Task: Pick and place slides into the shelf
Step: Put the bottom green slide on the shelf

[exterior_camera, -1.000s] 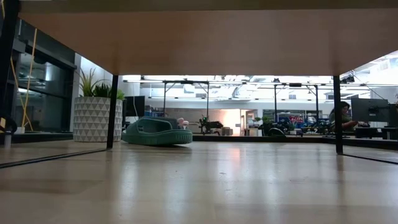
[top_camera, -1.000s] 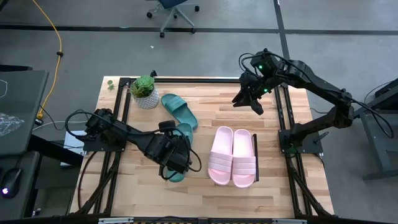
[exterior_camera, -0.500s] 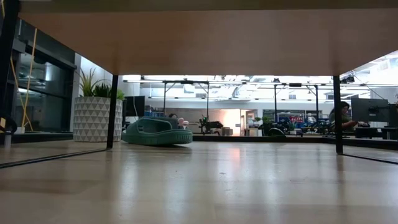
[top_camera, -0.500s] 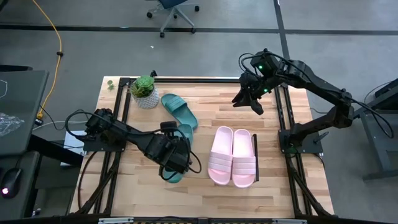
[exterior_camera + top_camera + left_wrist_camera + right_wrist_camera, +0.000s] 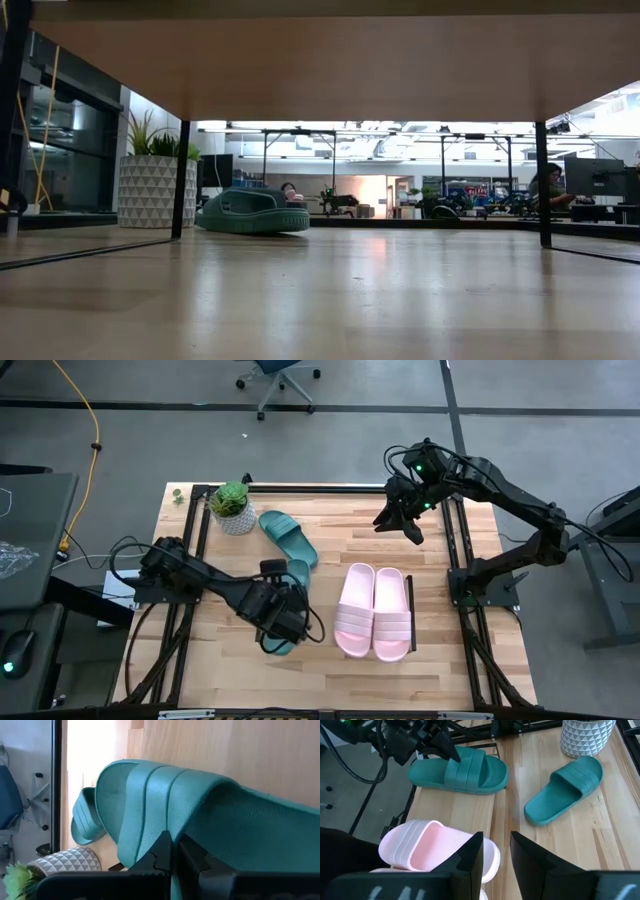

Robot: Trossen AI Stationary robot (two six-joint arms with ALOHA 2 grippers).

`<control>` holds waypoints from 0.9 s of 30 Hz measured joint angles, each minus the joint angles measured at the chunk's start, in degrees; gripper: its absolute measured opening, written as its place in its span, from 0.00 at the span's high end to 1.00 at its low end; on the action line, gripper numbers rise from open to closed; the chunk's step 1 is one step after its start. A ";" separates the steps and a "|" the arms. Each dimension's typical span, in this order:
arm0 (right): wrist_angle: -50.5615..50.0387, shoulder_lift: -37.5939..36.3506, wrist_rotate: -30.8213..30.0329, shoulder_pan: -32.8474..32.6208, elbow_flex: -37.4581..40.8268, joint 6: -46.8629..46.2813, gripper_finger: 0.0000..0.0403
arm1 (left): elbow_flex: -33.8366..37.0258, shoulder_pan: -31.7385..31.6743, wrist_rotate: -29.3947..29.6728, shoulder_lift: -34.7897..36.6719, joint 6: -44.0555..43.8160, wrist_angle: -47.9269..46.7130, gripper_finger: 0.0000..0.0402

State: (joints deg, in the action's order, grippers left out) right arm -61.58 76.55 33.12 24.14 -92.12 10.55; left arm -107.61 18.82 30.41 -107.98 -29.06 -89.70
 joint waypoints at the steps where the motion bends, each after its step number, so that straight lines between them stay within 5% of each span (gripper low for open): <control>1: -0.01 0.00 0.01 0.00 0.00 0.00 0.78 | 0.23 0.01 0.01 0.06 0.15 -0.06 1.00; 27: 0.20 0.00 -0.32 1.36 0.00 -0.04 0.78 | 0.39 -0.04 0.97 0.07 -0.72 -0.29 1.00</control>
State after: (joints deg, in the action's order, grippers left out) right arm -61.39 76.55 32.81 25.50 -92.12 10.50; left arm -107.22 18.79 31.38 -107.92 -29.78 -90.00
